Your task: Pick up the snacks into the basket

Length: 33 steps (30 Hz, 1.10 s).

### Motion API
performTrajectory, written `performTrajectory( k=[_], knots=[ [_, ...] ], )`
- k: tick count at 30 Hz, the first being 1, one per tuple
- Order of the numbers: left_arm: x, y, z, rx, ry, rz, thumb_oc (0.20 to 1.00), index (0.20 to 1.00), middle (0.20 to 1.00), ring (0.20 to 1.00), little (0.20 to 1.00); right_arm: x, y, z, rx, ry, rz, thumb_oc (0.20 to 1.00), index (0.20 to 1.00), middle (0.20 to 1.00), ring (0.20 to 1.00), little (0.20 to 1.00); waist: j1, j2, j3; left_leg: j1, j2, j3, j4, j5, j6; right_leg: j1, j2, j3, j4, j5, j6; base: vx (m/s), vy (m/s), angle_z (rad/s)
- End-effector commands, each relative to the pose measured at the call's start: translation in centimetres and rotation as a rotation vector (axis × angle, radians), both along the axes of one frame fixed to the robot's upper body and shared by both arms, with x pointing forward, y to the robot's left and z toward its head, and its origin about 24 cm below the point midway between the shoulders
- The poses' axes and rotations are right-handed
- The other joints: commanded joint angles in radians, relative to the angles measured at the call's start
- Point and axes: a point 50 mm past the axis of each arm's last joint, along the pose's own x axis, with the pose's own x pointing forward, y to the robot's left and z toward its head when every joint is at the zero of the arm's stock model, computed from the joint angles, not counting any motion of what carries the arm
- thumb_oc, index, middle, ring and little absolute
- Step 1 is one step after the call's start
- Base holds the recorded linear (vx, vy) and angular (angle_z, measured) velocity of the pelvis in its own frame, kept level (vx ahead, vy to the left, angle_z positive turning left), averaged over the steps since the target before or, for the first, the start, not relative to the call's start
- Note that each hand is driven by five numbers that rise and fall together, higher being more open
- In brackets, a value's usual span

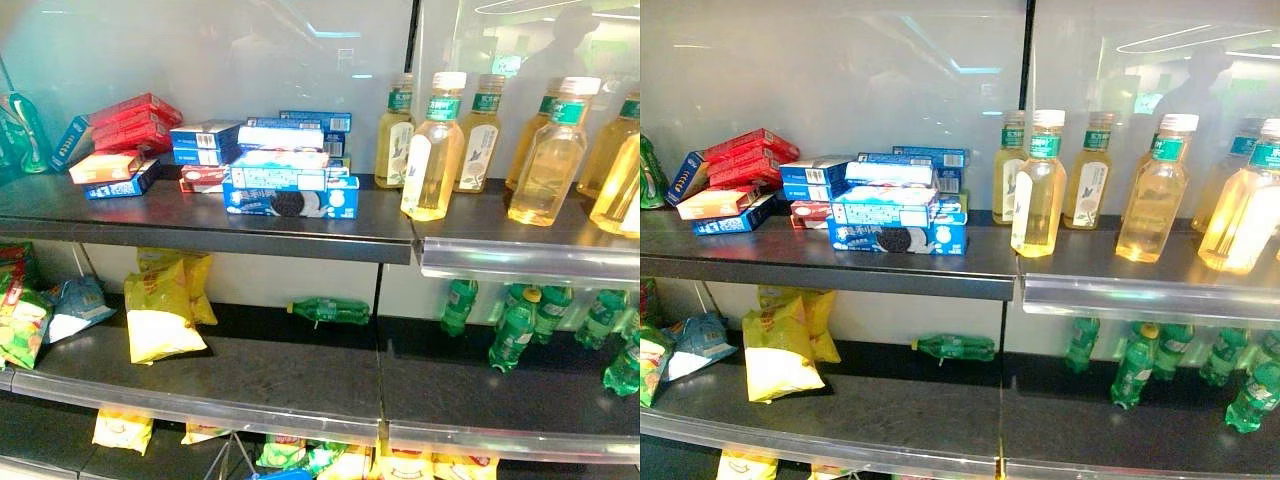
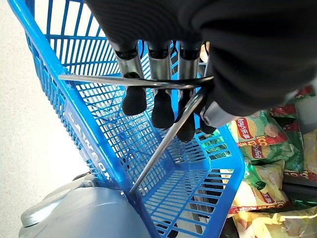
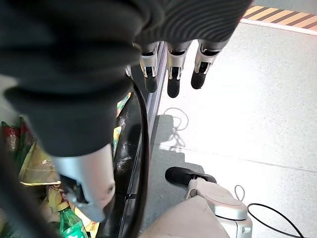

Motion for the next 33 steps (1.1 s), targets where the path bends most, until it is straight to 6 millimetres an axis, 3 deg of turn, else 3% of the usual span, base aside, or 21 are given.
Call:
performTrajectory(
  k=[1,6,16,20,26,28,33],
  knots=[
    [1.2,0.8,0.4,0.03,-0.019,-0.014,0.2,0.2,0.2,0.2,0.2,1.7,-0.1,0.2,-0.021,-0.008,0.037,1.0,1.0,1.0,1.0,1.0,-0.029,-0.05,0.008,-0.027,-0.007,-0.003,0.001,-0.014,-0.013,0.04,-0.096,0.005,0.031,-0.035,0.127,0.0,0.0,0.0],
    [1.5,0.7,0.5,0.012,-0.042,0.012,0.2,0.2,0.2,0.2,0.2,1.7,-0.1,0.2,-0.022,-0.008,0.034,1.0,1.0,1.0,1.0,1.0,-0.028,-0.05,0.008,-0.026,-0.007,-0.003,0.002,-0.015,-0.013,0.042,-0.096,0.004,0.032,-0.038,0.127,0.0,0.0,0.0],
    [3.9,1.5,1.7,0.009,-0.187,0.043,0.2,0.2,0.2,0.2,0.2,6.3,-0.4,1.9,-0.005,-0.27,0.009,1.0,1.0,1.0,1.0,1.0,-0.03,-0.051,0.026,-0.033,-0.007,-0.003,0.007,-0.013,-0.014,0.032,-0.096,0.005,0.05,-0.047,0.128,0.0,0.0,0.0],
    [6.5,1.9,3.7,-0.008,-0.37,0.05,0.2,0.2,0.2,0.2,0.2,9.7,-1.0,4.8,-0.018,-0.505,0.072,1.0,1.0,1.0,1.0,1.0,-0.034,-0.05,0.037,-0.038,-0.004,-0.004,0.006,-0.009,-0.017,0.025,-0.097,0.005,0.052,-0.048,0.131,0.0,0.0,0.0],
    [7.9,2.2,5.4,-0.018,-0.506,0.086,0.2,0.2,0.2,0.2,0.2,11.8,-2.0,7.9,-0.061,-0.692,0.097,1.0,1.0,1.0,1.0,1.0,-0.038,-0.051,0.035,-0.034,0.0,-0.002,0.003,-0.008,-0.018,0.028,-0.097,0.002,0.048,-0.049,0.134,0.0,0.0,0.0],
    [9.0,2.2,6.6,-0.026,-0.594,0.094,0.2,0.2,0.2,0.2,0.2,13.3,-2.8,10.7,-0.108,-0.834,0.102,1.0,1.0,1.0,1.0,1.0,-0.041,-0.05,0.03,-0.03,0.001,-0.001,0.002,-0.01,-0.018,0.033,-0.096,0.002,0.044,-0.049,0.135,0.0,0.0,0.0],
    [9.4,2.0,7.2,-0.036,-0.632,0.086,0.2,0.2,0.2,0.2,0.2,14.1,-4.5,13.2,-0.197,-0.926,0.1,1.0,1.0,1.0,1.0,1.0,-0.045,-0.05,0.028,-0.029,0.003,0.0,0.001,-0.014,-0.017,0.032,-0.095,0.005,0.043,-0.05,0.135,0.0,0.0,0.0]
  ],
)
